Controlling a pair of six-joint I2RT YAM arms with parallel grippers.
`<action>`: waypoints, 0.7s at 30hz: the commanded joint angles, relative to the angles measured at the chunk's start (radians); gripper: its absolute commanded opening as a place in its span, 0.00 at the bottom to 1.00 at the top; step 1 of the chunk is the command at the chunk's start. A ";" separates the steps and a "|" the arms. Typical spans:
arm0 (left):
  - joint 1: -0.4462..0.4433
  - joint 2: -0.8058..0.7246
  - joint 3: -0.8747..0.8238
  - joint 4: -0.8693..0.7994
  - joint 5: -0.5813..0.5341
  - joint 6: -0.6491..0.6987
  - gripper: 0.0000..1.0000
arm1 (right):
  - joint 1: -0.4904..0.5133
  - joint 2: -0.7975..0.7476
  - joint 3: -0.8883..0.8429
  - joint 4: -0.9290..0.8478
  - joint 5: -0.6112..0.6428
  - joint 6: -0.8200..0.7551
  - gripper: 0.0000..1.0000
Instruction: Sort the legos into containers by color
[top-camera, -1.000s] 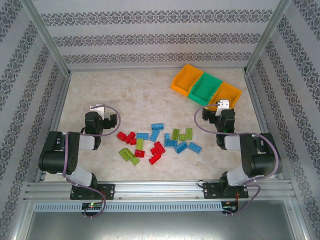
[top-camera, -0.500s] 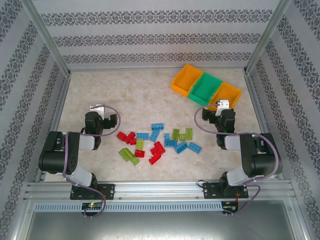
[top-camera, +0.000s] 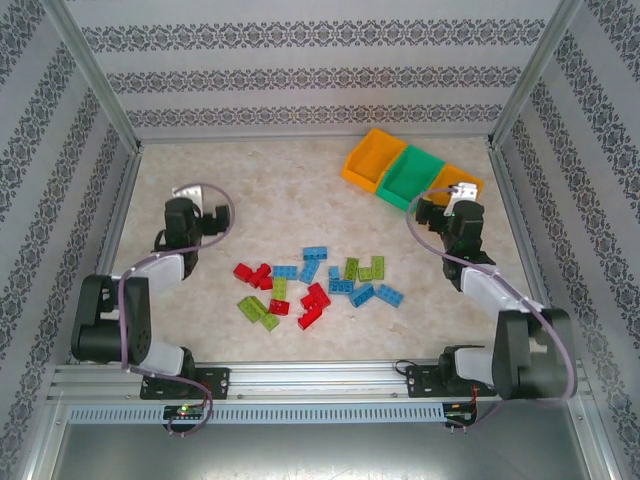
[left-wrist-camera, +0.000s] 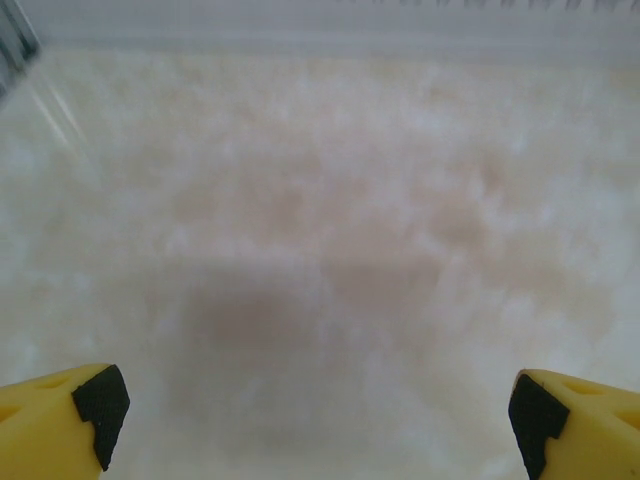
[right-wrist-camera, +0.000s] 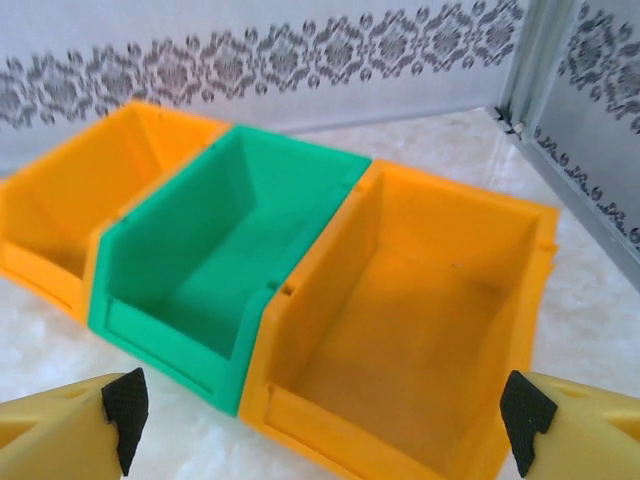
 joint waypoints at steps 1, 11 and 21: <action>-0.003 -0.102 0.065 -0.229 0.011 -0.164 0.99 | -0.014 -0.054 0.033 -0.224 0.014 0.076 0.93; -0.257 -0.189 0.096 -0.420 0.122 -0.184 0.99 | -0.125 0.174 0.407 -0.803 -0.099 0.120 0.87; -0.421 -0.184 0.102 -0.433 0.161 -0.133 0.99 | -0.154 0.345 0.521 -0.857 -0.098 0.184 0.83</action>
